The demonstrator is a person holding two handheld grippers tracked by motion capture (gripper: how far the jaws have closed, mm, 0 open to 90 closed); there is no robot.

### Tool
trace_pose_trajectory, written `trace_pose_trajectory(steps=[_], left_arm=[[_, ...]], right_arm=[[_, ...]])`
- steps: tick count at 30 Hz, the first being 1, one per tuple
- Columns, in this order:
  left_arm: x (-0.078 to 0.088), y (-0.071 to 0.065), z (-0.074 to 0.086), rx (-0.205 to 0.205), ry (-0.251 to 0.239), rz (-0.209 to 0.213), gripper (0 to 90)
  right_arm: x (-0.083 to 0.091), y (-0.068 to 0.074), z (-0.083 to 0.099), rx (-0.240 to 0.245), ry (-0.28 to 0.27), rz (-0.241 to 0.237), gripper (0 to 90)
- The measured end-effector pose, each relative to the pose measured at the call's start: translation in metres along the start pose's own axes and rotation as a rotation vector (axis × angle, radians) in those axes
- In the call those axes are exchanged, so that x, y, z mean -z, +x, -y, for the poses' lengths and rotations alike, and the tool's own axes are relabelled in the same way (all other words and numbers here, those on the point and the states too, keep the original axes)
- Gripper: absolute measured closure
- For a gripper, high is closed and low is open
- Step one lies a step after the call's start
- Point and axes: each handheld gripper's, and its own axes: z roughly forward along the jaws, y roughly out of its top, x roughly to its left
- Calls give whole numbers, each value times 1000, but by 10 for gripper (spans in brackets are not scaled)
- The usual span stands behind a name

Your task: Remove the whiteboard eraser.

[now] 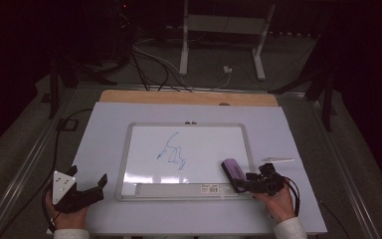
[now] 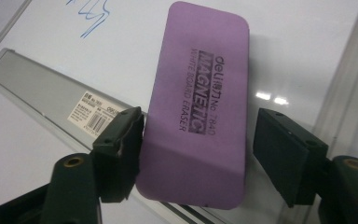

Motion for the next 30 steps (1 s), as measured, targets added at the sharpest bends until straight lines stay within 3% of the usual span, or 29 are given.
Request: trace_pose_trajectory(steps=[10,19,30], left_arm=[[0,1,0,4,-2,-5,6],[-1,0,0,1,1,-2,6],[-1,2,1,3,3,-2,6]], right_arm=[[3,-1,-1,1,-37,-4,409],[9,-1,-4,4,-91,-42,410],[16,9,-23,43,-159,-64,411]])
